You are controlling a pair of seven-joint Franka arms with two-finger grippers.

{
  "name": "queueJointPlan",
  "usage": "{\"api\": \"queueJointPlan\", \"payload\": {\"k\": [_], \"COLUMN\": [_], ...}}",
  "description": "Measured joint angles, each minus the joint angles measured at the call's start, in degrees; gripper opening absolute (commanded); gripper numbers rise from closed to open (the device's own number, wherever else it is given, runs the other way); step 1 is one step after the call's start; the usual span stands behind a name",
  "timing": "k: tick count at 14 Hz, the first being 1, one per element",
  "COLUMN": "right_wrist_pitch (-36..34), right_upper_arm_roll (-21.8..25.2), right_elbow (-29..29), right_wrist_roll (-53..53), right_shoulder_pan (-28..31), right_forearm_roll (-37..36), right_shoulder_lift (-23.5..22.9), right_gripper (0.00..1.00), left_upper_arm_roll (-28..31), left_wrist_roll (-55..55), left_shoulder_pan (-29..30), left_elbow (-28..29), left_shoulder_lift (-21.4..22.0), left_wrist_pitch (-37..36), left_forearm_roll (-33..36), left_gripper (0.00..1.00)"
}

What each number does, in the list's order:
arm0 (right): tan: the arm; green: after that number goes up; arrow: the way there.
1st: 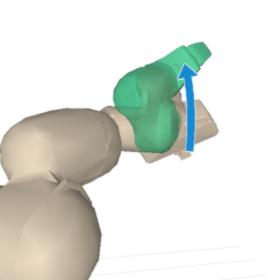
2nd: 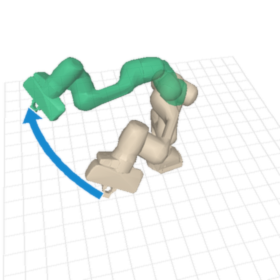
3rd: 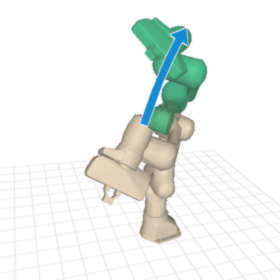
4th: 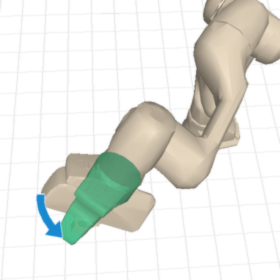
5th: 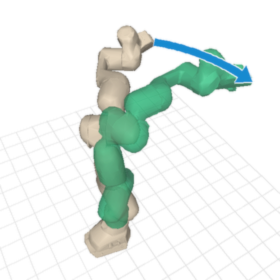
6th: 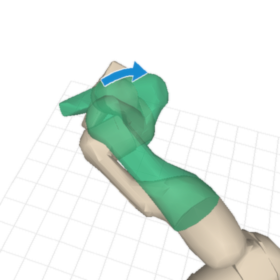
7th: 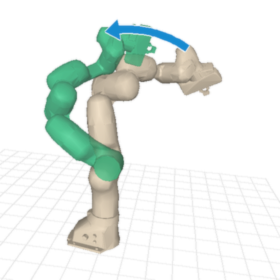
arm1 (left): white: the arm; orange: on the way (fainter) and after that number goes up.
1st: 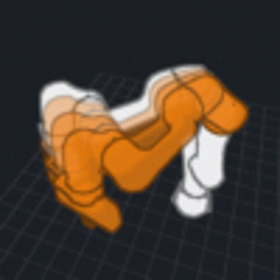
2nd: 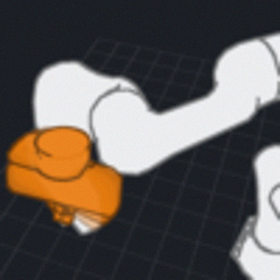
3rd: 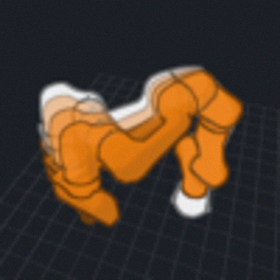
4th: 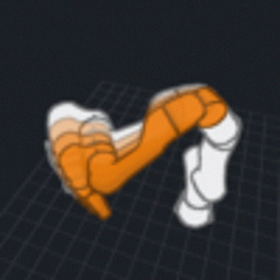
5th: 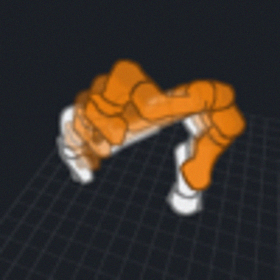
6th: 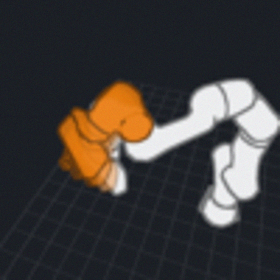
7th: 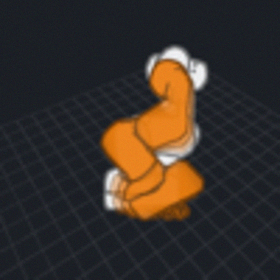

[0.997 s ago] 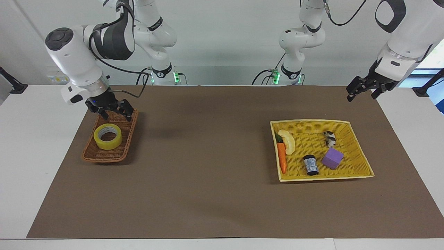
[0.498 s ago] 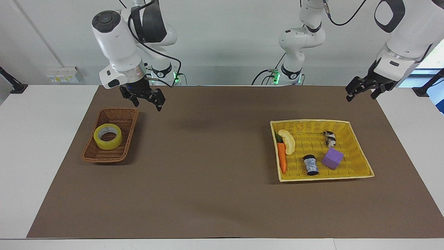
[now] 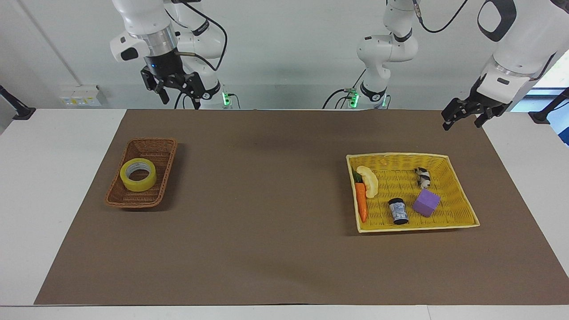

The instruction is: Move tape to another basket

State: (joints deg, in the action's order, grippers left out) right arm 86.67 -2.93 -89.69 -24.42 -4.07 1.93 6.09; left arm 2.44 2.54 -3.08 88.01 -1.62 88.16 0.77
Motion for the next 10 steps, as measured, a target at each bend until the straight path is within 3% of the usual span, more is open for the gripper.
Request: {"api": "queueJointPlan", "payload": {"k": [4,10], "right_wrist_pitch": [-4.09,-7.85], "right_upper_arm_roll": [3.96,7.74], "right_elbow": [4.83,4.7], "right_wrist_roll": [2.55,8.27], "right_shoulder_pan": [1.97,2.96], "right_forearm_roll": [-0.06,-0.06], "right_shoulder_lift": [0.21,1.96], "right_gripper": [1.0,1.0], "left_upper_arm_roll": [-0.07,0.38], "left_wrist_roll": [-0.08,-0.04], "left_shoulder_pan": [-0.48,-0.54], "left_elbow": [0.06,0.06], "left_shoulder_lift": [0.02,0.05], "left_wrist_pitch": [-0.13,-0.14], "left_forearm_roll": [-0.43,-1.53], "left_gripper": [1.0,1.0]}}
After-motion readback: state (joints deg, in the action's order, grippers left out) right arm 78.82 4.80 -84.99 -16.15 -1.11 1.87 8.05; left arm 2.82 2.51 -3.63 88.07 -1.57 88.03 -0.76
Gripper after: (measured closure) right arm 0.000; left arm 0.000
